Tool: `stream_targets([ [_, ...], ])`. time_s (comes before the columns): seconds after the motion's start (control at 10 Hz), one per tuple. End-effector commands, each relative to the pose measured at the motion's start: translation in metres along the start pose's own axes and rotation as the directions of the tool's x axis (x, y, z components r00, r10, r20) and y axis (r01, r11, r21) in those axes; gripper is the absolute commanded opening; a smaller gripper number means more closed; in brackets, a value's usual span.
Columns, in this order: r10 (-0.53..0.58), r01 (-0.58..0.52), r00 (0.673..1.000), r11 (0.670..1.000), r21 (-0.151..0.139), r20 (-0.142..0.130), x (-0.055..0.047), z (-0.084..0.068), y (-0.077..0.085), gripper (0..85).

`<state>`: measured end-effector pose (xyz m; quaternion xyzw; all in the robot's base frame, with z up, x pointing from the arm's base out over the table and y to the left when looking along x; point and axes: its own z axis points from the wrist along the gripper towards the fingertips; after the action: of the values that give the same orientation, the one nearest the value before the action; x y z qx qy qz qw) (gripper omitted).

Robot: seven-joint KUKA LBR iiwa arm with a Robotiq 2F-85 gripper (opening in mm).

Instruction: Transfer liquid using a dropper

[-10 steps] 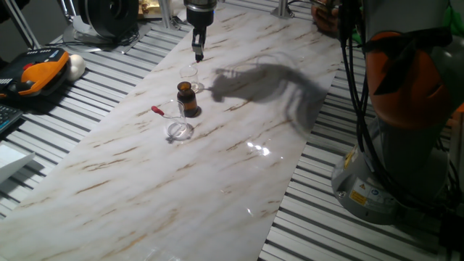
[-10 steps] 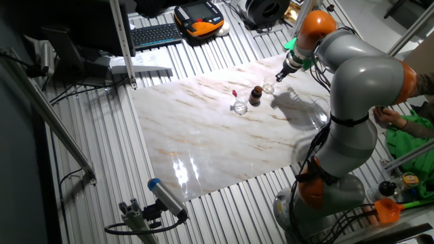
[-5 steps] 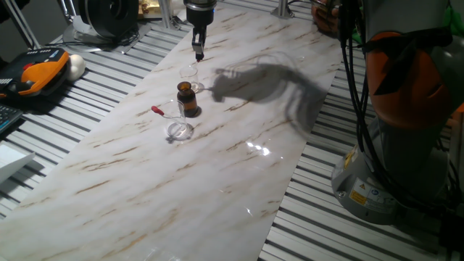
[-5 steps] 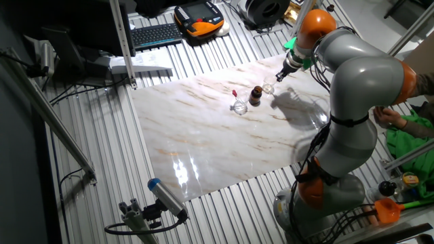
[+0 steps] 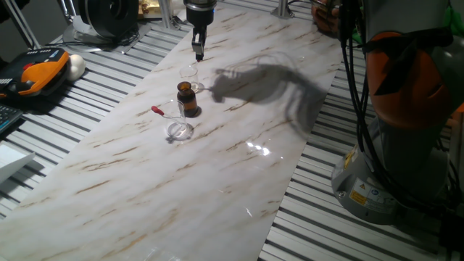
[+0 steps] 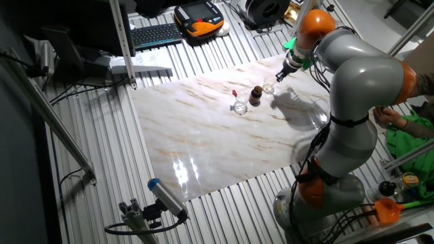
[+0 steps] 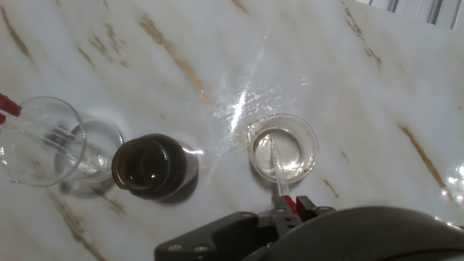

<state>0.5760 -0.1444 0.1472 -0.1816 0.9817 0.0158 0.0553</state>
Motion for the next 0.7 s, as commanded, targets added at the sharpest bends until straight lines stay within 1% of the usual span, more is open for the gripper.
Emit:
stream_targets([
  [0.0, 0.000, 0.000, 1.000, 1.000, 0.000, 0.000, 0.0000, -0.0001, 0.0001, 17.0],
  [0.6, 0.006, -0.006, 1.000, 1.000, 0.011, -0.002, -0.0005, -0.0002, 0.0004, 17.0],
])
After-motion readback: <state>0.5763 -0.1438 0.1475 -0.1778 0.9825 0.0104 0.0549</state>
